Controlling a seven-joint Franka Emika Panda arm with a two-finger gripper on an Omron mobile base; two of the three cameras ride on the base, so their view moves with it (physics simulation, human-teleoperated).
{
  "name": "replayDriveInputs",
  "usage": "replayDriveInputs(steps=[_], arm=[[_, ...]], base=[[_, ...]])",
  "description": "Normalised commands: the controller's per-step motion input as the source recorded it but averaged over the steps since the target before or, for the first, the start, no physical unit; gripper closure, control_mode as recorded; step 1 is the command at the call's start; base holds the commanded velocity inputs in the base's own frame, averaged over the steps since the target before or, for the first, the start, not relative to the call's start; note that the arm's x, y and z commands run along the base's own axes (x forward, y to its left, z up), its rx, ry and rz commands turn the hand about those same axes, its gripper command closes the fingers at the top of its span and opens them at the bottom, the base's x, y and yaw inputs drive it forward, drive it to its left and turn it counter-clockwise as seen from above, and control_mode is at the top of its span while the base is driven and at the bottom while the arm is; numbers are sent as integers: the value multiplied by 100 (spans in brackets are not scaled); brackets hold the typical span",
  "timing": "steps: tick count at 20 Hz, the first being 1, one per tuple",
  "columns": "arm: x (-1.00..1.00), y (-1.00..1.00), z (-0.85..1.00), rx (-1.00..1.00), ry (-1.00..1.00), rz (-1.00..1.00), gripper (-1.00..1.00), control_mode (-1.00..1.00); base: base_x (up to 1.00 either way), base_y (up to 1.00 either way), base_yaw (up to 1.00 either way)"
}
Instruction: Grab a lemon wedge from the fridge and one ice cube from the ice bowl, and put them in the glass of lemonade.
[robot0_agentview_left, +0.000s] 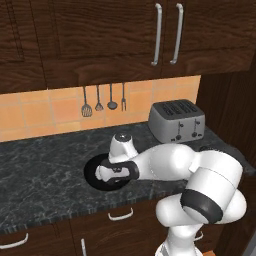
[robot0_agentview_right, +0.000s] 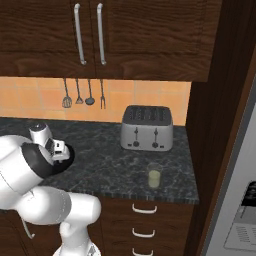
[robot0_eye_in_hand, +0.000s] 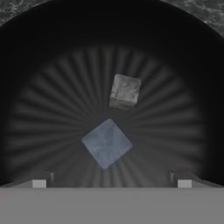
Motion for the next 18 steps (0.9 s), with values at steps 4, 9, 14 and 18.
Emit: replayDriveInputs(steps=[4, 9, 14, 18], arm=[[17, 7, -9, -1, 0, 0, -100, -100], [11, 8, -13, -1, 0, 0, -100, -100], [10, 10, -15, -1, 0, 0, -100, -100], [13, 8, -13, -1, 0, 0, -100, -100]], base=[[0, 0, 0], [0, 0, 0], [0, 0, 0], [0, 0, 0]])
